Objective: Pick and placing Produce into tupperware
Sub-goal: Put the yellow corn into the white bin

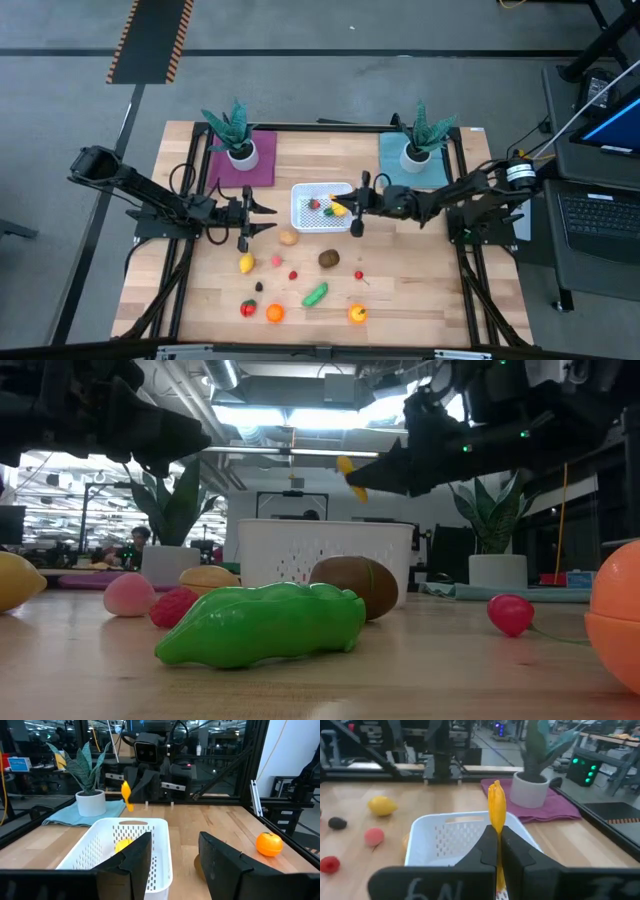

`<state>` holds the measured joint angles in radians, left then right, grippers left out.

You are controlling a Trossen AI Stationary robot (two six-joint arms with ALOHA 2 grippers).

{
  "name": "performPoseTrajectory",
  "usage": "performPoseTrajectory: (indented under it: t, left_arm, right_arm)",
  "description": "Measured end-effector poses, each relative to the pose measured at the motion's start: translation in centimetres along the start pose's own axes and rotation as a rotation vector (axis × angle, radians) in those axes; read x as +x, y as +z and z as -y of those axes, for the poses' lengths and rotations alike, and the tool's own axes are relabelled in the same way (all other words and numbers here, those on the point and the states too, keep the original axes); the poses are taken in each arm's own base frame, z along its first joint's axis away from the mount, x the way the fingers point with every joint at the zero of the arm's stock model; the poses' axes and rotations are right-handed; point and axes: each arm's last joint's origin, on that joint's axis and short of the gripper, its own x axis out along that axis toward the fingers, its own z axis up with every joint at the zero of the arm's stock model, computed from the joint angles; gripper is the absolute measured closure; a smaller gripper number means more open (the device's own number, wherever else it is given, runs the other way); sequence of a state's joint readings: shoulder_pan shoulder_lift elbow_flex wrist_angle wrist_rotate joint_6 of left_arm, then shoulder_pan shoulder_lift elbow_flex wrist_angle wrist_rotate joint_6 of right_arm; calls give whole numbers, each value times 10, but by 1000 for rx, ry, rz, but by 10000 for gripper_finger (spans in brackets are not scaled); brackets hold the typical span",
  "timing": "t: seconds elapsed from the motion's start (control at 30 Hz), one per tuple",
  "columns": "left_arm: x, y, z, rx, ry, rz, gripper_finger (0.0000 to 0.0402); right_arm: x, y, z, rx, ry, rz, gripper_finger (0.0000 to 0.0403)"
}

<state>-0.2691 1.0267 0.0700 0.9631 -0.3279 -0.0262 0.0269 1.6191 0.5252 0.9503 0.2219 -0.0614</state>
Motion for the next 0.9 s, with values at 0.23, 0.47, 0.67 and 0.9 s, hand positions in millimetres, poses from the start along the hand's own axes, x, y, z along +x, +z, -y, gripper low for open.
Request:
performPoseTrajectory:
  t: [0.23, 0.47, 0.67, 0.9]
  left_arm:
    - [0, -1, 1, -21, -3, -13, 243]
    - [-1, -1, 4, -21, -22, -13, 252]
    - [-1, -1, 4, -21, -23, -13, 247]
    - [-1, -1, 4, -20, -23, -13, 240]
  right_arm:
    - [3, 6, 2, -15, 91, -73, 394]
    - [8, 12, 5, -12, 196, -265, 394]
    - [17, 31, 7, -68, 257, -451, 394]
    - [20, 45, 7, -122, 278, -538, 394]
